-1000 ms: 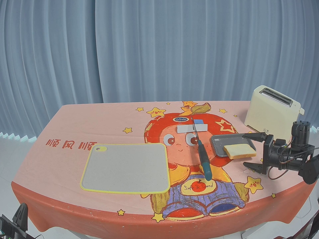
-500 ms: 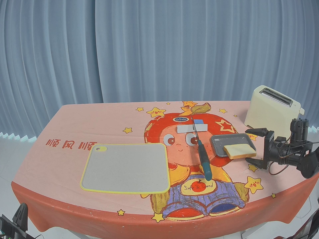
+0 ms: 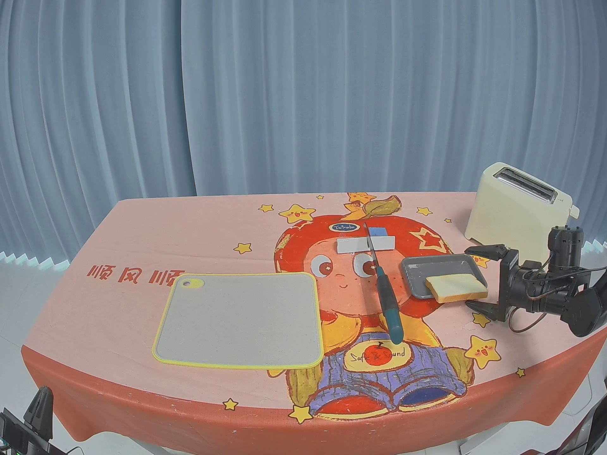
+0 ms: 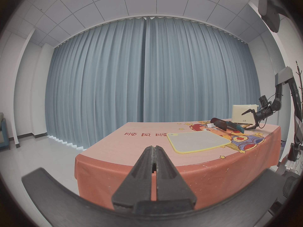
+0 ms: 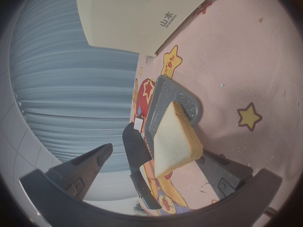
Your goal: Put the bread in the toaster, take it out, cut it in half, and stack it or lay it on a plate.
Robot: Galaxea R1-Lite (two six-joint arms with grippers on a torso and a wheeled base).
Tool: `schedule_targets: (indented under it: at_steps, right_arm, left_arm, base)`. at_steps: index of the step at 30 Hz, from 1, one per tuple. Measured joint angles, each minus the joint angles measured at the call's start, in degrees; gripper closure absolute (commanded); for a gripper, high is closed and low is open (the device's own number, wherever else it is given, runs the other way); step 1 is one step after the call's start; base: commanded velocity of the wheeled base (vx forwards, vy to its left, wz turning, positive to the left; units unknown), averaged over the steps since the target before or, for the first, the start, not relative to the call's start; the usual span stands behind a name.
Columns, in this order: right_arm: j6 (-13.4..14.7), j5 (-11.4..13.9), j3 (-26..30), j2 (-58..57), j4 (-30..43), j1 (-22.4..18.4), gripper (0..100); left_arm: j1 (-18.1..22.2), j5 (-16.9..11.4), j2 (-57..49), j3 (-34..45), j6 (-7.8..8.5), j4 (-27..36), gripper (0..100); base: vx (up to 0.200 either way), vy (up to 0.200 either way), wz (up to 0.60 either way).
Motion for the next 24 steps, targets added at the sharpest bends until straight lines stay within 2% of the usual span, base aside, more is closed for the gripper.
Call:
schedule_targets:
  at_steps: [2, 3, 24]
  right_arm:
    - [0.0, 0.0, -0.1, 0.1, 0.0, 0.0, 0]
    - [0.0, 0.0, -0.1, 0.1, 0.0, 0.0, 100]
    - [-0.2, -0.1, 0.0, 2.1, 0.0, -0.7, 100]
  left_arm:
    - [0.0, 0.0, 0.0, 0.0, 0.0, 0.0, 100]
    - [0.0, 0.0, 0.0, 0.0, 0.0, 0.0, 100]
    - [0.0, 0.0, 0.0, 0.0, 0.0, 0.0, 100]
  base:
    - [0.0, 0.0, 0.0]
    - [0.0, 0.0, 0.0]
    - [0.0, 0.0, 0.0]
